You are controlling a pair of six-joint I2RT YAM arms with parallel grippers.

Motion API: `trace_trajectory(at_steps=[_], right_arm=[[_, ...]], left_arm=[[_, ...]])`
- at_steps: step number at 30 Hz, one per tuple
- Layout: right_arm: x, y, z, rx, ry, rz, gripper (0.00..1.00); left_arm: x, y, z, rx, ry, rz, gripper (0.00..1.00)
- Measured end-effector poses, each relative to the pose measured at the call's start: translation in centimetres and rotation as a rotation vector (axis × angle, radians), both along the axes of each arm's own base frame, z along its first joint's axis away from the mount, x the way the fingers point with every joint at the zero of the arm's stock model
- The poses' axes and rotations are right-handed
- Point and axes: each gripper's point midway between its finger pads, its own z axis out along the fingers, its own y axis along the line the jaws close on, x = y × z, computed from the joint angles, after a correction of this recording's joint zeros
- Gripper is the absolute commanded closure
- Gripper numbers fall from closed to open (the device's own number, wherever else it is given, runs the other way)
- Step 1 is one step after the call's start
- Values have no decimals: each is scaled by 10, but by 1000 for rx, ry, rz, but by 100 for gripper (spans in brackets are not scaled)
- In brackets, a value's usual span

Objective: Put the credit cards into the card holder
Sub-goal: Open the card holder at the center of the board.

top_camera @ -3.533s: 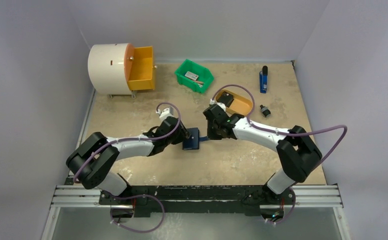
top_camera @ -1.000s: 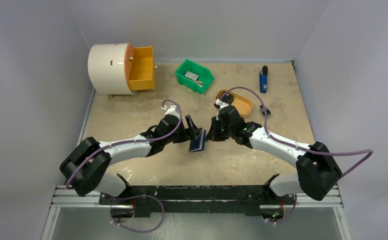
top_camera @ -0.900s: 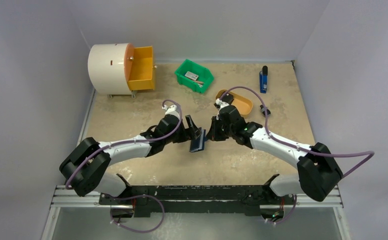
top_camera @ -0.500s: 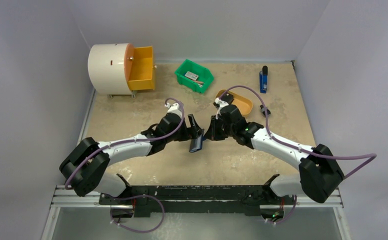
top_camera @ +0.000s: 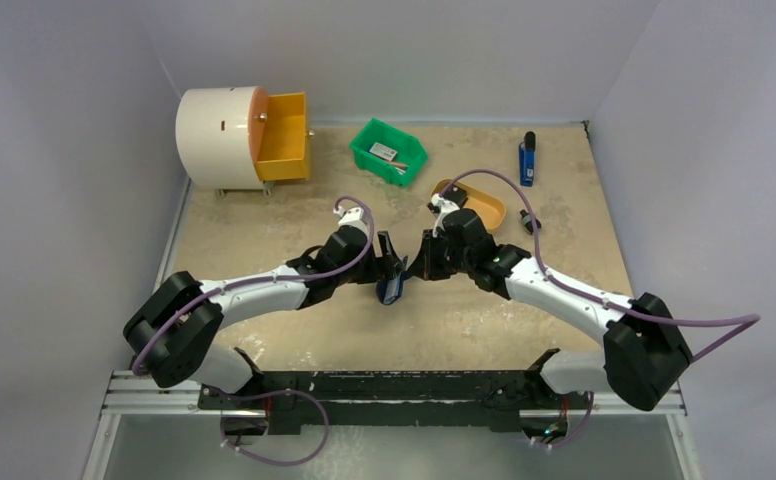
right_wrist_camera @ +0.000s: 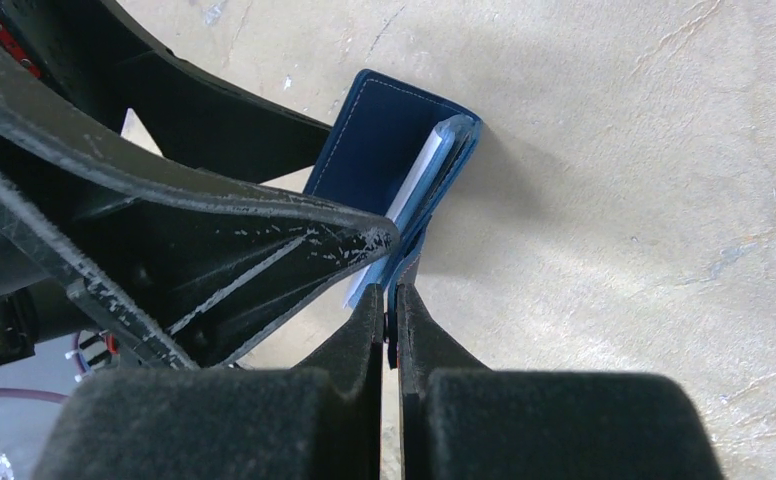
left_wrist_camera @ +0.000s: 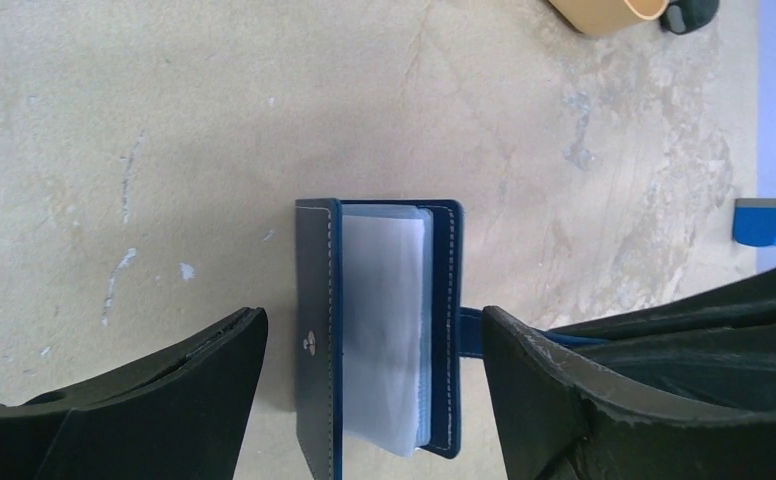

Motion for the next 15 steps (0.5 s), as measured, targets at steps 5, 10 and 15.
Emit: trace_trajectory(at_steps=[5, 10, 15], right_arm=[[0, 0, 2, 2, -5, 1, 100], [0, 0, 1, -1, -8, 4, 100], [0, 0, 1, -1, -8, 4, 100]], left_arm=[[1, 8, -8, 43, 5, 25, 27], [0, 11, -18, 73, 26, 29, 33], [0, 12, -19, 76, 26, 32, 39]])
